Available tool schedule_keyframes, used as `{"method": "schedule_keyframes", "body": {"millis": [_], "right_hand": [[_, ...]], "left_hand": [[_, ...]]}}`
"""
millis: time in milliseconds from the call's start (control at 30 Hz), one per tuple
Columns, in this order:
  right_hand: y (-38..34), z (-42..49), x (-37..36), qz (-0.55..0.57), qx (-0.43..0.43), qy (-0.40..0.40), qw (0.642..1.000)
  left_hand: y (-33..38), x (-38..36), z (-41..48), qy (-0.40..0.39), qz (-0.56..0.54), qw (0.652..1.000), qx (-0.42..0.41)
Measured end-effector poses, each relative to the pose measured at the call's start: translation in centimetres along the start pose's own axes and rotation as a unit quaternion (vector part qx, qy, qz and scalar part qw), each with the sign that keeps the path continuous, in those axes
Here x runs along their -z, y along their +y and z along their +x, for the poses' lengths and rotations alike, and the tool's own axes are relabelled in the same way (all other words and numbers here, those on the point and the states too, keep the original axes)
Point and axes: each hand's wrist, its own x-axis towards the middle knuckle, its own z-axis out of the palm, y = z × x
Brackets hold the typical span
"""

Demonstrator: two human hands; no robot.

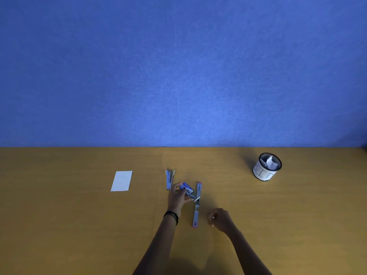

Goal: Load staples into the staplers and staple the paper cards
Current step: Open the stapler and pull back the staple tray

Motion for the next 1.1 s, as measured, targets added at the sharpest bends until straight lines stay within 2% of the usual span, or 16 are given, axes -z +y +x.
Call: {"method": "schedule_keyframes", "body": {"millis": [133, 267, 433, 600, 800, 900, 1000, 1100], "right_hand": [[0.0, 0.1, 0.2, 0.017, -0.016, 0.03, 0.999], [-0.6, -0.1, 0.7, -0.014, 0.009, 0.062, 0.998], [-2.8, -0.6, 1.4, 0.092, 0.113, 0.118, 0.982], [-4.6, -1.4, 1.4, 0.202, 0.149, 0.15, 0.956], [-5.4, -1.8, 0.4, 0.187, 0.166, 0.193, 0.949], [-5.7, -1.6, 0.3, 0.134, 0.204, 0.22, 0.945], [-5.9, -1.4, 0.6, 0.076, 0.237, 0.224, 0.942], [-6.1, -1.3, 1.0, 0.069, 0.241, 0.211, 0.945]], "left_hand": [[0.1, -0.1, -0.1, 0.002, -0.01, 1.0, 0.0], [0.1, -0.2, 0.0, 0.004, -0.022, 1.0, -0.001], [0.1, -0.6, 0.1, 0.022, -0.051, 0.998, 0.001], [-0.1, -0.9, 0.1, 0.032, -0.044, 0.999, -0.004], [0.2, -1.2, -0.4, 0.023, -0.047, 0.999, -0.003], [0.4, -1.5, -0.8, 0.011, -0.036, 0.999, -0.017], [0.6, -1.7, -1.0, 0.002, -0.032, 0.999, -0.02], [0.7, -1.9, -0.9, -0.007, -0.022, 0.999, -0.024]]}}
